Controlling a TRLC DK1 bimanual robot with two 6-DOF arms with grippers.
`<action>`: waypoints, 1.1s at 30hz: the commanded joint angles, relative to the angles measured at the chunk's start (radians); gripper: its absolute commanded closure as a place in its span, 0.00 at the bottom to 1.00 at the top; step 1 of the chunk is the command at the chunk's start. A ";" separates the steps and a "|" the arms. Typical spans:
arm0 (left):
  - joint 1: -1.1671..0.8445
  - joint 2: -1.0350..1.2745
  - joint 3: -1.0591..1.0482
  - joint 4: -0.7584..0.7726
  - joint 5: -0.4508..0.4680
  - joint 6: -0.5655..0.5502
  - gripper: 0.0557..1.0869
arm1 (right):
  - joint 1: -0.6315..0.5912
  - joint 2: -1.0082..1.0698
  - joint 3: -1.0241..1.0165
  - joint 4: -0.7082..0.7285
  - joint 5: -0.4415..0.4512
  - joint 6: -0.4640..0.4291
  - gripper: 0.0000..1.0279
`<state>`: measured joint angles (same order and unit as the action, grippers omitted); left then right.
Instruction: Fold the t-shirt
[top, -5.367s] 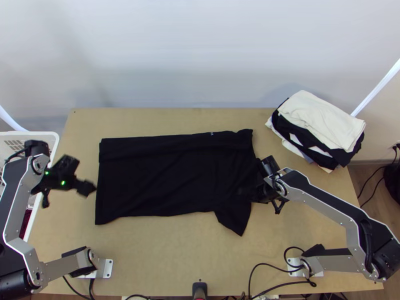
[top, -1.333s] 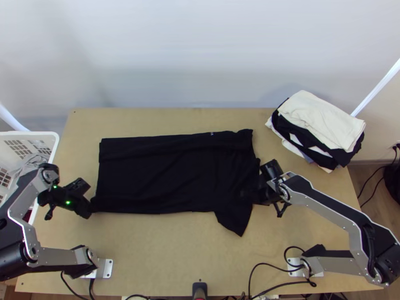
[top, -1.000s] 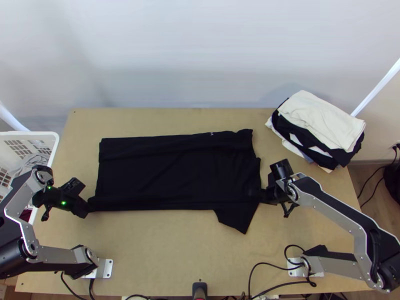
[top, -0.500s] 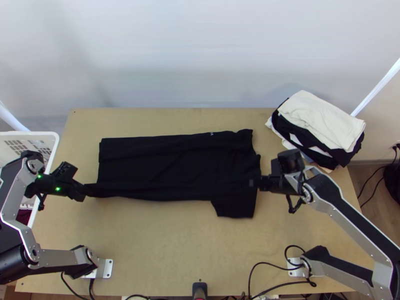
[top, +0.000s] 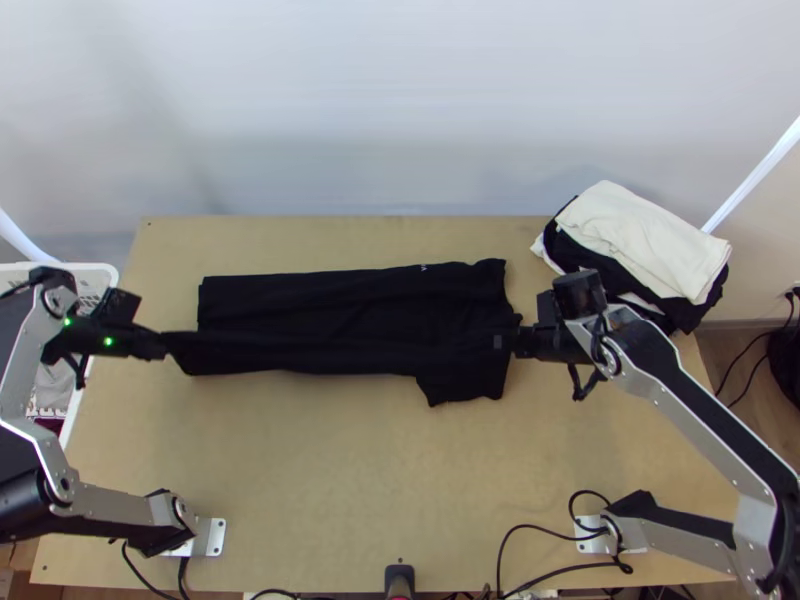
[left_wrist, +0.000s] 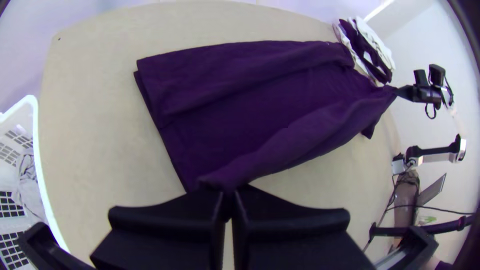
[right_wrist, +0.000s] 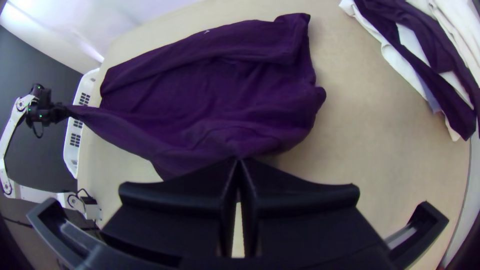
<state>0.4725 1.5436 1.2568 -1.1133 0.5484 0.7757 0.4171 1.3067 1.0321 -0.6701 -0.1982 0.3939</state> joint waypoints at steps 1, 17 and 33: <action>-0.020 0.041 0.056 0.018 0.016 -0.087 0.96 | -0.017 0.058 0.051 0.020 0.008 -0.023 0.97; -0.095 0.260 0.280 0.096 0.013 -0.231 0.96 | -0.077 0.422 0.410 0.049 0.009 -0.043 0.97; -0.123 0.563 0.532 0.124 0.010 -0.349 0.96 | -0.098 0.807 0.767 0.046 0.025 -0.029 0.97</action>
<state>0.3523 2.0632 1.7454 -0.9985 0.5541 0.4614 0.3347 2.0571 1.7477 -0.6254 -0.1864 0.3653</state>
